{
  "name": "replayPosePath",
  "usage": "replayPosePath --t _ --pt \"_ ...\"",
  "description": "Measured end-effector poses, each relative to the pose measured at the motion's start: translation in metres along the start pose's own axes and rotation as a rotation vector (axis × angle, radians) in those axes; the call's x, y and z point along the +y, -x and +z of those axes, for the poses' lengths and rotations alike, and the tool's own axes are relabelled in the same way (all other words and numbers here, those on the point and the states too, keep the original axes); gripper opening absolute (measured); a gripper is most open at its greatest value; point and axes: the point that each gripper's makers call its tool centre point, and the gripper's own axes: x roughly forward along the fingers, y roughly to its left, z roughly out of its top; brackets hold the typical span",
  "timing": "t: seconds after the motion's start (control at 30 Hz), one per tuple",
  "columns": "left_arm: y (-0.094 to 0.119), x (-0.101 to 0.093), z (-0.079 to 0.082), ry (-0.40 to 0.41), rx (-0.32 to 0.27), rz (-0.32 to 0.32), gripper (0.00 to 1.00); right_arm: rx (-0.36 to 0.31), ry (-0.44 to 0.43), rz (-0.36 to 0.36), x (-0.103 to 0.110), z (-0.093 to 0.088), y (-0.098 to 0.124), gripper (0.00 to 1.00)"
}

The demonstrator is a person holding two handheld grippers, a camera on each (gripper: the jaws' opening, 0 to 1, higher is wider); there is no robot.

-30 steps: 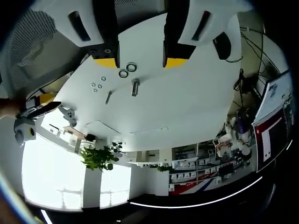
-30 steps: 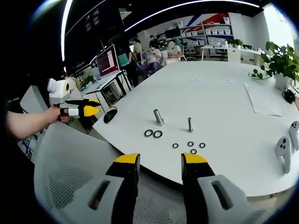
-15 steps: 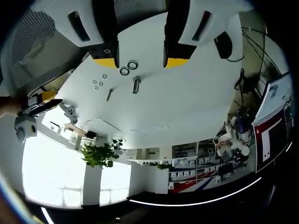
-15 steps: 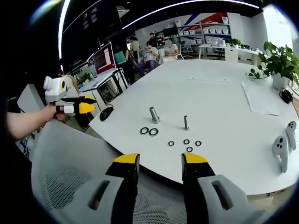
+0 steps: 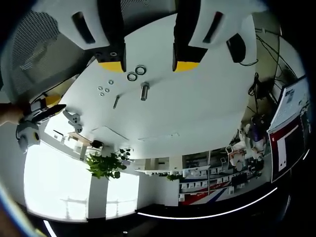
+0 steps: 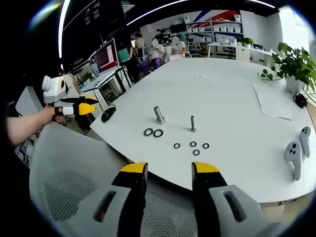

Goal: Place the washer onto the threaded stud by aligning its center hole with the stud, sliding it down to the base, and recovering from edge contact or off-axis alignment until the washer reaches the visible bottom stop.

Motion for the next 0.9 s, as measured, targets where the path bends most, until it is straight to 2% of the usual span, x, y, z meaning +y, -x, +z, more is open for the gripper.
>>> replayPosePath --t 0.07,0.1,0.23,0.33,0.4,0.53,0.9 --pt "0.000 0.001 0.000 0.000 0.000 0.001 0.36 0.022 -0.002 -0.014 -0.003 -0.004 -0.001 0.38" --pt "0.000 0.000 0.000 -0.002 0.001 0.001 0.36 0.032 0.014 -0.044 -0.009 -0.006 0.000 0.38" --pt "0.000 0.000 -0.001 -0.003 0.003 0.000 0.36 0.028 0.017 -0.090 -0.017 -0.006 0.003 0.38" --pt "0.001 0.001 0.000 0.000 -0.001 0.004 0.36 0.047 0.017 -0.079 -0.016 -0.010 0.002 0.39" --pt "0.001 0.001 0.000 0.002 -0.002 0.005 0.36 0.072 0.058 -0.076 -0.015 -0.014 0.000 0.39" --pt "0.001 0.001 0.001 0.001 -0.002 0.005 0.36 0.051 0.034 -0.053 -0.012 -0.011 0.001 0.38" --pt "0.001 0.001 0.000 0.005 -0.004 0.004 0.36 0.047 0.015 -0.040 -0.009 -0.011 0.000 0.38"
